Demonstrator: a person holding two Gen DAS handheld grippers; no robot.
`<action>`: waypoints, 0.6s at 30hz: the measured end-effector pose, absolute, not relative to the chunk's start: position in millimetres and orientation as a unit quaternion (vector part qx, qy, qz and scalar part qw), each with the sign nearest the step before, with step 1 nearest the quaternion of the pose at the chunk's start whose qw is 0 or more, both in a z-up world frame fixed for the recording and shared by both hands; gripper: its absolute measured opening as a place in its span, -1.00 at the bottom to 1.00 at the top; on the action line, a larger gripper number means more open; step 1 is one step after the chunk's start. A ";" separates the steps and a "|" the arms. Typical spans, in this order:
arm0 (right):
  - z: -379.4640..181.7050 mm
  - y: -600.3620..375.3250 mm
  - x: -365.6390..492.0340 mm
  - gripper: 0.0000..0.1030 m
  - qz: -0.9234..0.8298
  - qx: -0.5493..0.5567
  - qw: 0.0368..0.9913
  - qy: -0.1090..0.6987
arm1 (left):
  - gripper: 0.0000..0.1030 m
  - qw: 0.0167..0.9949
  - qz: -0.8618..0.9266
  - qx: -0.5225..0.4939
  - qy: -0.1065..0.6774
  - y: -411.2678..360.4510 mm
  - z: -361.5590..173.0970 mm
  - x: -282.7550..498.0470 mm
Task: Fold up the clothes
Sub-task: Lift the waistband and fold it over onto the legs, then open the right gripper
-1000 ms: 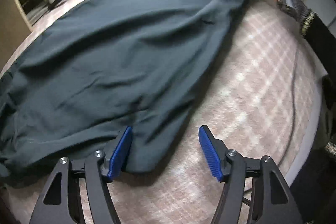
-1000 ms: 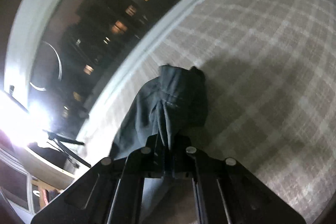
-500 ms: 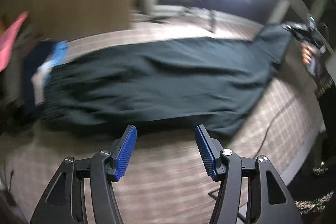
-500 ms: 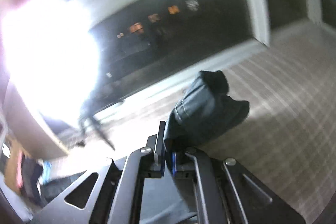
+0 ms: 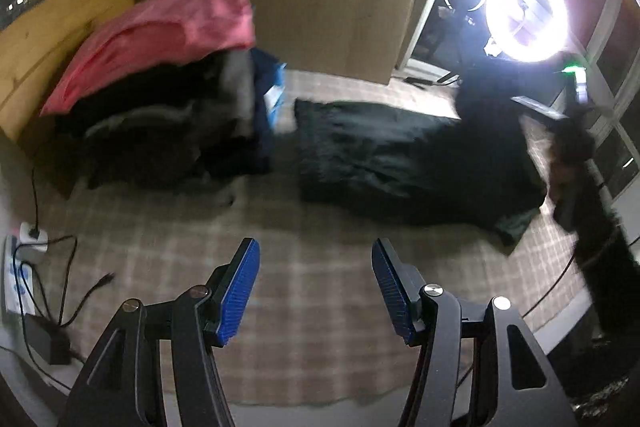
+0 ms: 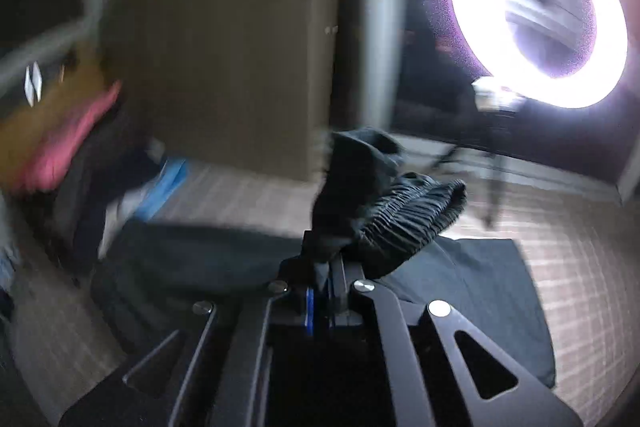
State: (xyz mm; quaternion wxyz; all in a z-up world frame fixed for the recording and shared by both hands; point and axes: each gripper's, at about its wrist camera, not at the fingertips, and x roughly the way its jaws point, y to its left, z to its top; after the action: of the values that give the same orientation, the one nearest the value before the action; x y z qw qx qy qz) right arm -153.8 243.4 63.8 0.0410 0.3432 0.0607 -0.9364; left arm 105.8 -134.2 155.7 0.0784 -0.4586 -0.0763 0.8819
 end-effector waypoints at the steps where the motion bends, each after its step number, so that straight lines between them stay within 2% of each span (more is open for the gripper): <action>1: 46.5 212.6 -152.2 -0.93 -0.931 0.351 0.045 0.095 | 0.09 0.080 0.879 -0.463 -0.081 -144.4 152.0 106.7; 4: 8.6 143.5 -146.6 -0.93 -0.914 0.362 0.049 0.174 | 0.09 0.090 0.873 -0.471 -0.089 -164.9 142.4 105.7; 13: -1.4 71.4 -122.8 -0.93 -0.900 0.335 0.040 0.277 | 0.09 0.125 0.867 -0.473 -0.096 -192.5 124.6 94.9; 18: -29.0 42.1 -107.4 -0.86 -0.865 0.378 0.094 0.318 | 0.09 0.142 0.863 -0.474 -0.104 -195.8 117.1 82.7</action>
State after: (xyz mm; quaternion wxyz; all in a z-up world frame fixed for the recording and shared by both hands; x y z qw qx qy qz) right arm -107.4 42.1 -28.9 0.0944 0.3778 0.3175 -0.8646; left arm 82.7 -195.8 117.1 0.1421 -0.4739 -0.1044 0.8627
